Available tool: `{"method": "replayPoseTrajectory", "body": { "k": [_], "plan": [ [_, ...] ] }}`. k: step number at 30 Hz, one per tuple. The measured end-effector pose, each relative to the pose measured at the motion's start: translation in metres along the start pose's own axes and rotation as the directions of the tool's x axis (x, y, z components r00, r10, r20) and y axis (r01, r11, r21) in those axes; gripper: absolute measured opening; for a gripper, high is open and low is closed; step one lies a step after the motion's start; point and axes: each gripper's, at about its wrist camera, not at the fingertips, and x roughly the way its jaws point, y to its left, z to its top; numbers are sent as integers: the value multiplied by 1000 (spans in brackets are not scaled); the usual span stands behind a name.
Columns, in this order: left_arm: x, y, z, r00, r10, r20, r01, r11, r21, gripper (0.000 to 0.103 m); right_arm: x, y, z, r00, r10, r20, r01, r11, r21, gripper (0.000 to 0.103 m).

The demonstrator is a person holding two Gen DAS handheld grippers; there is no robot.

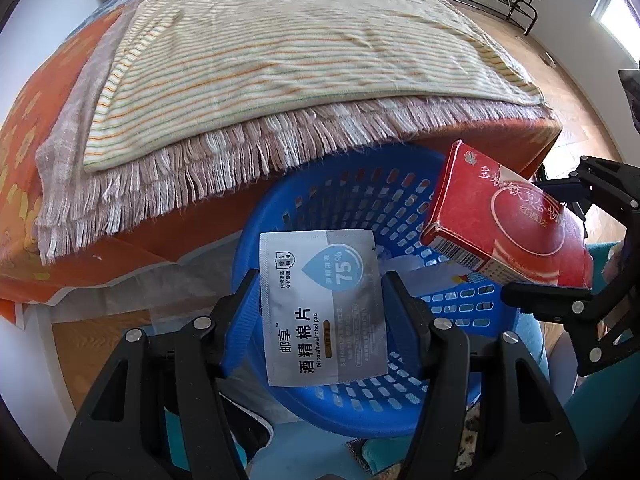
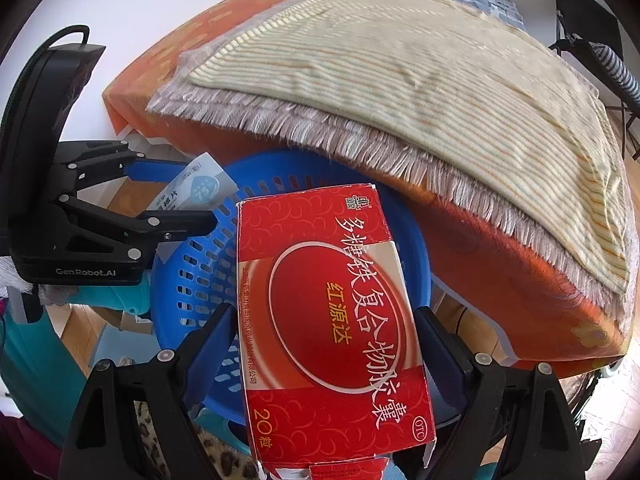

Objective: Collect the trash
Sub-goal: 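Open both tools to drop the packet and red box into the basket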

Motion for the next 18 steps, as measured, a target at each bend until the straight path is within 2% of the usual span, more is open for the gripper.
{"method": "replayPoseTrajectory", "body": {
  "k": [7, 11, 18],
  "plan": [
    [3, 2, 0, 1000, -1, -13, 1, 1000, -9, 63, 6, 1, 0, 1000, 7, -21, -7, 1000, 3, 90],
    [6, 3, 0, 1000, -10, -23, 9, 1000, -19, 70, 8, 1, 0, 1000, 8, -28, -8, 1000, 3, 90],
    [8, 1, -1, 1000, -6, -30, 5, 1000, -18, 70, 8, -3, 0, 999, 7, -34, -7, 1000, 19, 91]
  ]
}}
